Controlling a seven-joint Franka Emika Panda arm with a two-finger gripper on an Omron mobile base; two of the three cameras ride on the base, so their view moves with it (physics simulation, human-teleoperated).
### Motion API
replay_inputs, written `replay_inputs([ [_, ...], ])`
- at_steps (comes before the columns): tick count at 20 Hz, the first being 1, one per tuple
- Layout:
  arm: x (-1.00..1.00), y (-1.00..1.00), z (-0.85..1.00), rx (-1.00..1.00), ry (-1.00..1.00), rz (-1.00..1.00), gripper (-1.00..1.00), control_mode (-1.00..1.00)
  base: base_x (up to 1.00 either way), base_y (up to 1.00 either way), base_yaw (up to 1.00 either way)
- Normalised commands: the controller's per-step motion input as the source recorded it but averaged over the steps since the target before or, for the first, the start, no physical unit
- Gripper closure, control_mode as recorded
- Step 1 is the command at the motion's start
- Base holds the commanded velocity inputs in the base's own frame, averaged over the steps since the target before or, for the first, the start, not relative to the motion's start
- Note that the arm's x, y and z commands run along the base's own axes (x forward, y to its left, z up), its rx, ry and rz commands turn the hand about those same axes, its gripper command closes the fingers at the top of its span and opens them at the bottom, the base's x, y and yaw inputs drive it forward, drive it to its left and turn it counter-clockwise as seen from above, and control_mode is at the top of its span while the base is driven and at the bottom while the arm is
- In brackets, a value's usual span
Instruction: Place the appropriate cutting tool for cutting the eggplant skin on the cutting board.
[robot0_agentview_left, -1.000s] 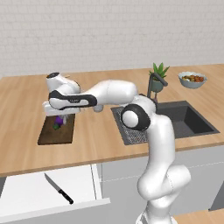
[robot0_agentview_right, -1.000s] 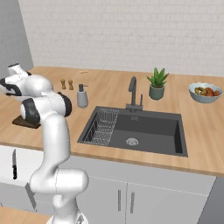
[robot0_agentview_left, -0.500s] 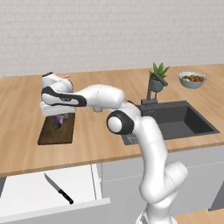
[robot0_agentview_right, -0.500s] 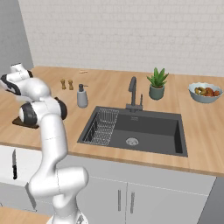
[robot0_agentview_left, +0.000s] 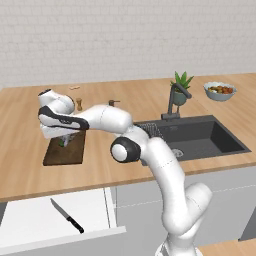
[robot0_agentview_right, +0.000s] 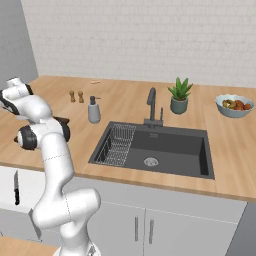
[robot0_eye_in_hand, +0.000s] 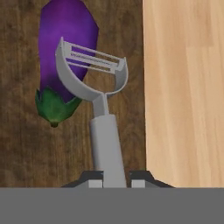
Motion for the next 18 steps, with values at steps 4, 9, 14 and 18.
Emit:
replay_inputs([
  [4,0.0,-0.07,-0.18,0.0,0.0,0.0,1.0,-1.0,0.0,0.0,0.0],
  [9,0.0,-0.04,-0.29,0.0,0.0,0.0,1.0,-1.0,0.0,0.0,0.0],
  [14,0.0,0.0,-0.28,0.0,0.0,0.01,1.0,-1.0,0.0,0.0,0.0],
  [18,-0.01,0.07,-0.15,0.0,0.09,0.01,-1.0,-1.0,0.0,0.0,0.0],
])
